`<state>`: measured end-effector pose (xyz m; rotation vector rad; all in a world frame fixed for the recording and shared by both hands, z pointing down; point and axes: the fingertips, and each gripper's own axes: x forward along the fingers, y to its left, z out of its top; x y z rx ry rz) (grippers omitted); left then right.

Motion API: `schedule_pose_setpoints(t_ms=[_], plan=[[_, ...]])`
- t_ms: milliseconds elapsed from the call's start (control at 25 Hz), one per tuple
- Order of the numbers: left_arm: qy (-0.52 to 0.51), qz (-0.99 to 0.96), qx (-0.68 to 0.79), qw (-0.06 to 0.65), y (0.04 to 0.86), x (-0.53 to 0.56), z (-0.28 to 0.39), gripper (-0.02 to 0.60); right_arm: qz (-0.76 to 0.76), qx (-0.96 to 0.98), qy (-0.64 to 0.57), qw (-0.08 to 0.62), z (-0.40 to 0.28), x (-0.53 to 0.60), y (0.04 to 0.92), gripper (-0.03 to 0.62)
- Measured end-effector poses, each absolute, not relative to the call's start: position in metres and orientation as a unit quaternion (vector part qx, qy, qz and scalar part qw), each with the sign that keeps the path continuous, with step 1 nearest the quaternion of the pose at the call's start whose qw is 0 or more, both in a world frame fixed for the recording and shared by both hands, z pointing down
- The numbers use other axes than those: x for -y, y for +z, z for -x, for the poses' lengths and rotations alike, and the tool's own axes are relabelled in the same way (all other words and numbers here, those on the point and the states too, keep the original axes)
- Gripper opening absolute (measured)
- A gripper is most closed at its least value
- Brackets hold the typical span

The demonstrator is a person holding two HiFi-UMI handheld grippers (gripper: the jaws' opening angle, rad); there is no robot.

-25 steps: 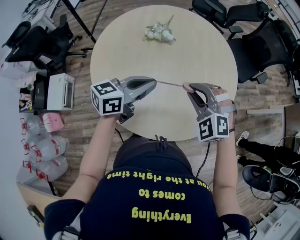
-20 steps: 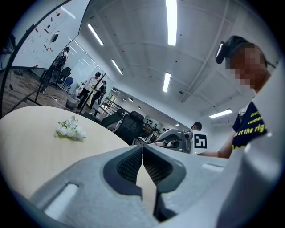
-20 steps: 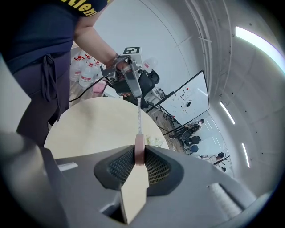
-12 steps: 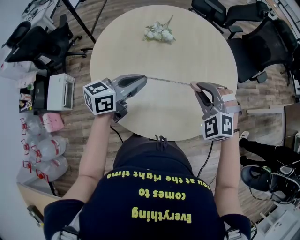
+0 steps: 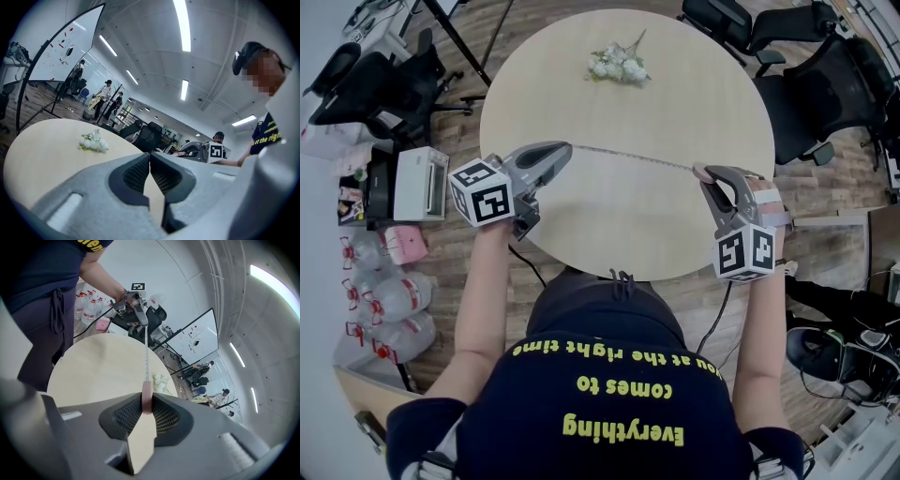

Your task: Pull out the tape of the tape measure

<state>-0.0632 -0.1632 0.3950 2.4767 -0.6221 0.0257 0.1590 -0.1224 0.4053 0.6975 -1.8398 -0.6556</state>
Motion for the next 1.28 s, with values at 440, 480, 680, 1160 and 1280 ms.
schedule_pose_setpoints(t_ms=[440,480,680,1160,1280], plan=[[0.009,-0.919,0.267,0.290,0.403,0.176,0.089,0.008,-0.298,0.754,-0.260,0.524,-0.178,0.121,0.410,0.083],[0.009,-0.918,0.270,0.289,0.404,0.177,0.092,0.008,-0.300,0.753,-0.259,0.525,-0.180,0.121,0.410,0.083],[0.007,-0.914,0.284,0.288,0.406,0.183,0.104,0.008,-0.305,0.750,-0.259,0.527,-0.186,0.120,0.408,0.083],[0.001,-0.906,0.316,0.281,0.403,0.189,0.132,0.008,-0.306,0.748,-0.259,0.529,-0.192,0.118,0.407,0.083],[0.001,-0.905,0.318,0.281,0.404,0.189,0.134,0.008,-0.306,0.748,-0.259,0.529,-0.192,0.118,0.408,0.083]])
